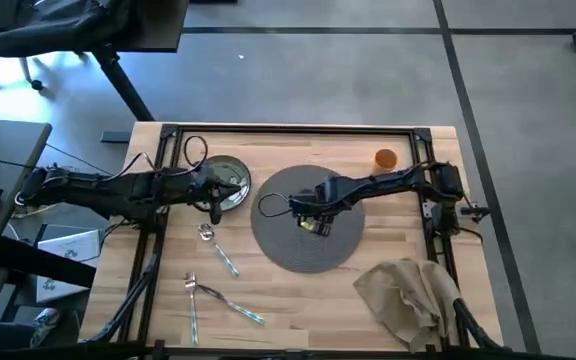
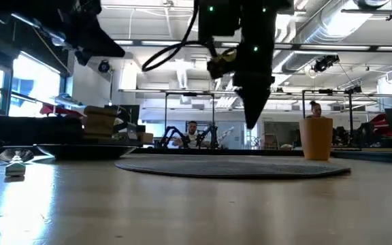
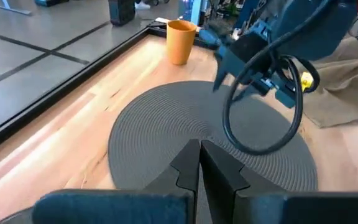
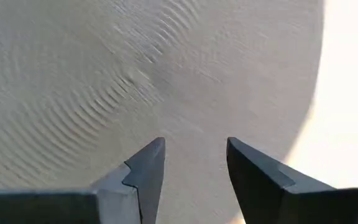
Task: Set table place
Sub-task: Fold the brown table napkin
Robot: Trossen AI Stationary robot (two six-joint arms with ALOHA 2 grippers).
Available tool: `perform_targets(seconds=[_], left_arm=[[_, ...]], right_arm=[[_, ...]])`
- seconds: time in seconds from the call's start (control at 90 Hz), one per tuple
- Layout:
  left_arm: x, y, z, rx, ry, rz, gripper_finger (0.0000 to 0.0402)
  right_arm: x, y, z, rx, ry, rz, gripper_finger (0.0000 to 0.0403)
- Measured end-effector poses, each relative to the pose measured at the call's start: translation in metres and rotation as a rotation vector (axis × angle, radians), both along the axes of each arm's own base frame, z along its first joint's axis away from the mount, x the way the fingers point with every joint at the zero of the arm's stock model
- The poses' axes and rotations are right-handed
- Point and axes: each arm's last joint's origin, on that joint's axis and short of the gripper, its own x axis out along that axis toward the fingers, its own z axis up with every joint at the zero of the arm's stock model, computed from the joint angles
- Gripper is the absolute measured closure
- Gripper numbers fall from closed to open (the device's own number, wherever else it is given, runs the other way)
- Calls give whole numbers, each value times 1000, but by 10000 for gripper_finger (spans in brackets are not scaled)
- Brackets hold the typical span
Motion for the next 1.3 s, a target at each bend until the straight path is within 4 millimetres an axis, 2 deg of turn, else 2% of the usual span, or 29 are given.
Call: perform_targets(seconds=[0.122, 0.278, 0.411, 0.544, 0.733, 0.833, 0.956, 1.067, 1.189, 1.3], left_arm=[[14, -1, 3, -20, 26, 0, 401], [31, -8, -12, -72, 120, -59, 401], [41, -16, -28, -123, 201, -104, 401], [48, -21, -39, -137, 255, -117, 401], [56, -19, -51, -84, 297, -57, 401], [61, -11, -50, -73, 269, -40, 401], [63, -4, -54, -145, 273, -39, 401], [65, -2, -55, -215, 263, -127, 401], [67, -5, -60, -234, 301, -229, 401], [69, -5, -65, -211, 326, -255, 401]], right_arm=[[-22, 1, 27, 57, -34, -31, 247], [-71, 12, 38, 127, -147, -126, 236], [-115, 25, 31, 225, -274, -242, 220], [-141, 47, 17, 358, -432, -266, 205], [-157, 70, -3, 383, -572, -126, 194], [-161, 73, -7, 385, -537, -78, 193], [-168, 85, -8, 531, -433, 4, 193], [-172, 98, -9, 600, -387, 137, 193], [-179, 111, -12, 562, -351, 337, 193], [-182, 118, -20, 421, -334, 418, 194]])
